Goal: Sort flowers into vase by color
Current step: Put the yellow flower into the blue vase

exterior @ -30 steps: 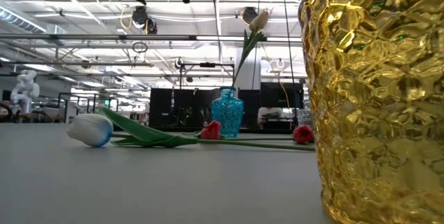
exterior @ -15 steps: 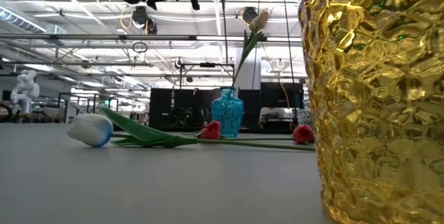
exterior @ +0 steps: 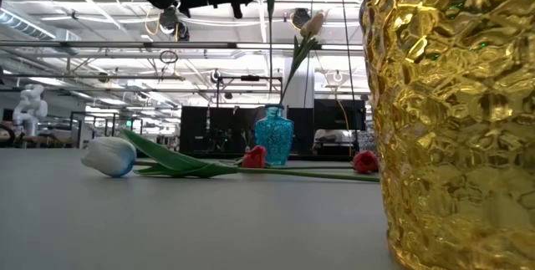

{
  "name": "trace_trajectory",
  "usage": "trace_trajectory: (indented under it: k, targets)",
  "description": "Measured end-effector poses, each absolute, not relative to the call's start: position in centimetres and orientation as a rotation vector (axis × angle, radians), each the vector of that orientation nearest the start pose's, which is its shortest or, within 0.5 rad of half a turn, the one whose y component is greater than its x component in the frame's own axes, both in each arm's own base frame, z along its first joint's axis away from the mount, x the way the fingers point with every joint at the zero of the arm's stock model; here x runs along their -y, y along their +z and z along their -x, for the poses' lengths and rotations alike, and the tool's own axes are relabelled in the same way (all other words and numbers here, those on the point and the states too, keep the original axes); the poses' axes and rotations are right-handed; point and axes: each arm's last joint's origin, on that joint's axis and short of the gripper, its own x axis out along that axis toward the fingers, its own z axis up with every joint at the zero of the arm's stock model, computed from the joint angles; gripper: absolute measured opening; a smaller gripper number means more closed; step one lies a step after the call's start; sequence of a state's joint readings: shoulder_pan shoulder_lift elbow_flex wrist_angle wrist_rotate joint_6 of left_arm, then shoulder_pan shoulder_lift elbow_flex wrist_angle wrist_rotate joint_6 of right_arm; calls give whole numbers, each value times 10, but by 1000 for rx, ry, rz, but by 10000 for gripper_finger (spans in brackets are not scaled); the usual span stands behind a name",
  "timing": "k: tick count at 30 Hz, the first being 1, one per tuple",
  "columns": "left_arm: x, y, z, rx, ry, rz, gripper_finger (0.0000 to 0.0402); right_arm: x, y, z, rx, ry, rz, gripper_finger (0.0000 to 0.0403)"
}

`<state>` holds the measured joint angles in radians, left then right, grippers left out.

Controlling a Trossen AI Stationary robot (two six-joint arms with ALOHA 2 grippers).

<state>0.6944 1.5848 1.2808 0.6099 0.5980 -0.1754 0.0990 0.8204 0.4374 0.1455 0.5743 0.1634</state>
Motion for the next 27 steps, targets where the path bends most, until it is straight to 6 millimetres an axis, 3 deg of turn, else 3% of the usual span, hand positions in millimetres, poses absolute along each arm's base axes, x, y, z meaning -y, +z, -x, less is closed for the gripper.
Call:
trace_trajectory:
  k: [12, 27]
  targets:
    - [-226, 366, -297, 220, 77, -20, 2, -2, 239, -180, -187, -490, -80, 105]
    - [-226, 363, -299, 220, 69, -21, 2, -2, 239, -180, -187, -490, -80, 105]
